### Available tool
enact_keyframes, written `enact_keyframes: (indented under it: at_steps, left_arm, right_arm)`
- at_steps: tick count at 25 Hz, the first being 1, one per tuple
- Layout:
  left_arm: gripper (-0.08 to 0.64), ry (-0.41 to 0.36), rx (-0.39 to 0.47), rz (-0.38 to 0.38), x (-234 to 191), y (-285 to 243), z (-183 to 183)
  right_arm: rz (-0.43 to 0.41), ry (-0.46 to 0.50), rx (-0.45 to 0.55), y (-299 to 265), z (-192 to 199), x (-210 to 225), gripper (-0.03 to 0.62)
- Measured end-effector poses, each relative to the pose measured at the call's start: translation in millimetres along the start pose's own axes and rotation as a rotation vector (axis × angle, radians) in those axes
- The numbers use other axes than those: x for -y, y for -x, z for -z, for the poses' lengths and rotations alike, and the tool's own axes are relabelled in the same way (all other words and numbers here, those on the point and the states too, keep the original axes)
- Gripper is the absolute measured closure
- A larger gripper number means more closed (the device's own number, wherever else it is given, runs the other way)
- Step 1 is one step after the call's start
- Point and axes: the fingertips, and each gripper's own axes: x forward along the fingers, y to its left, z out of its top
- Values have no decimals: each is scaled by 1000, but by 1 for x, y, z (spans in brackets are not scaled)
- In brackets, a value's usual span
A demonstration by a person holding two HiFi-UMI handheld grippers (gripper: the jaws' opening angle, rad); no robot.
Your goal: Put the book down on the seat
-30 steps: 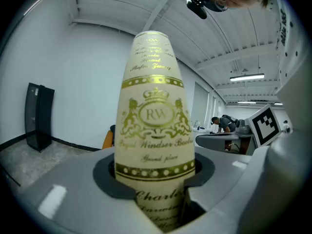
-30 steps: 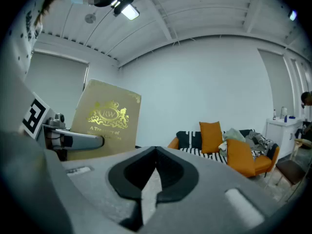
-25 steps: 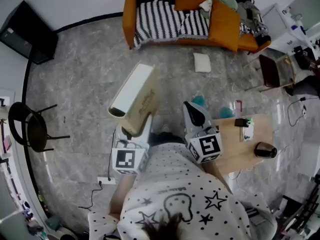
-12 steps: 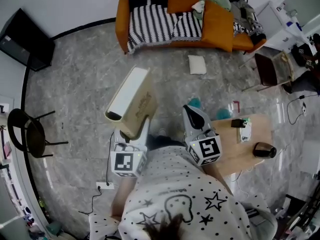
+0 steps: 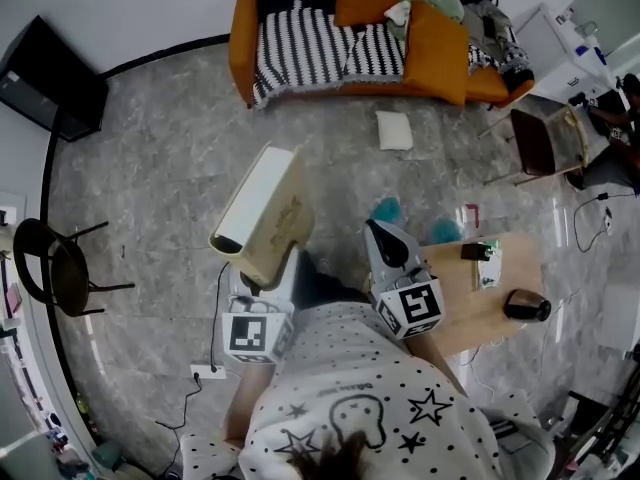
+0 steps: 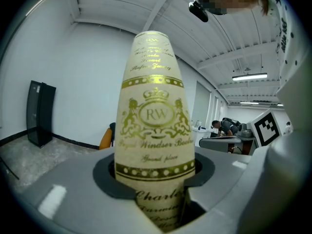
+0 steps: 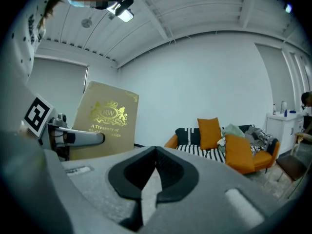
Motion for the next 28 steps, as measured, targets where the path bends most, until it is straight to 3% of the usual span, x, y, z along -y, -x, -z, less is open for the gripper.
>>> enact_keyframes:
  at_steps: [10,18,28]
  left_arm:
    - [336,14,-31,51,-35,-44,-10]
    - [336,-13,-7,85,-96,-93,-51]
    - [336,-43,3,81,-131,-123,-64]
  right_arm:
    - [37,-15,-62,-55,0,12,591]
    - [86,-13,-56,-133,-36,18,591]
    - [91,-3,-45,-175,-43,19,591]
